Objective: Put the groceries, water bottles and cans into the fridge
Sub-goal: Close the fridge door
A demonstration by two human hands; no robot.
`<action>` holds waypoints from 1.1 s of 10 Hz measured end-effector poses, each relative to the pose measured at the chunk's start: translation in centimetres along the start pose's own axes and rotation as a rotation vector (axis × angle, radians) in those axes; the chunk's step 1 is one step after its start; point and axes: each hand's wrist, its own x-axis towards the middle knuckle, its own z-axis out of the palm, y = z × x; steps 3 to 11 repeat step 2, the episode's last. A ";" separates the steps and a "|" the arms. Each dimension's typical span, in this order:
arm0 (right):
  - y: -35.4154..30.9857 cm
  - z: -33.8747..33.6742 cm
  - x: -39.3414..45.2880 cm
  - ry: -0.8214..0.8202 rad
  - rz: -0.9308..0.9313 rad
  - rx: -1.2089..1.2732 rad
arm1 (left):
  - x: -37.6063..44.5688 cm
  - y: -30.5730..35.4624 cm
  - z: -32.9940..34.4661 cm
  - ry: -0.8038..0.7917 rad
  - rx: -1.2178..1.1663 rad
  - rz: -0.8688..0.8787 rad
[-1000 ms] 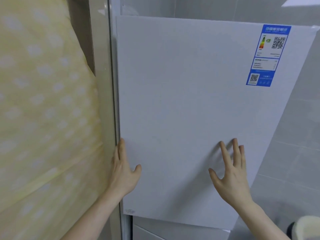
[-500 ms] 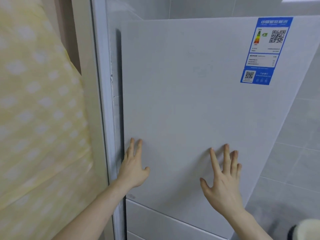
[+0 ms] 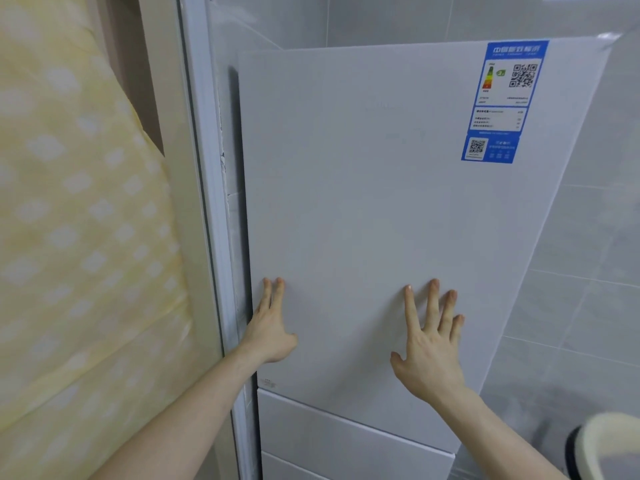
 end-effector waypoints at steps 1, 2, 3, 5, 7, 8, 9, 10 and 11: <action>-0.4 -0.8 -0.6 -0.056 0.017 0.041 | -1.2 -0.5 -1.3 -0.086 0.076 -0.031; -0.5 -1.3 -2.4 -0.206 -0.022 0.149 | -4.9 -0.6 -1.9 -0.062 0.103 0.031; -0.5 -1.3 -2.4 -0.206 -0.022 0.149 | -4.9 -0.6 -1.9 -0.062 0.103 0.031; -0.5 -1.3 -2.4 -0.206 -0.022 0.149 | -4.9 -0.6 -1.9 -0.062 0.103 0.031; -0.5 -1.3 -2.4 -0.206 -0.022 0.149 | -4.9 -0.6 -1.9 -0.062 0.103 0.031; -0.5 -1.3 -2.4 -0.206 -0.022 0.149 | -4.9 -0.6 -1.9 -0.062 0.103 0.031; -0.5 -1.3 -2.4 -0.206 -0.022 0.149 | -4.9 -0.6 -1.9 -0.062 0.103 0.031; -0.5 -1.3 -2.4 -0.206 -0.022 0.149 | -4.9 -0.6 -1.9 -0.062 0.103 0.031; -0.5 -1.3 -2.4 -0.206 -0.022 0.149 | -4.9 -0.6 -1.9 -0.062 0.103 0.031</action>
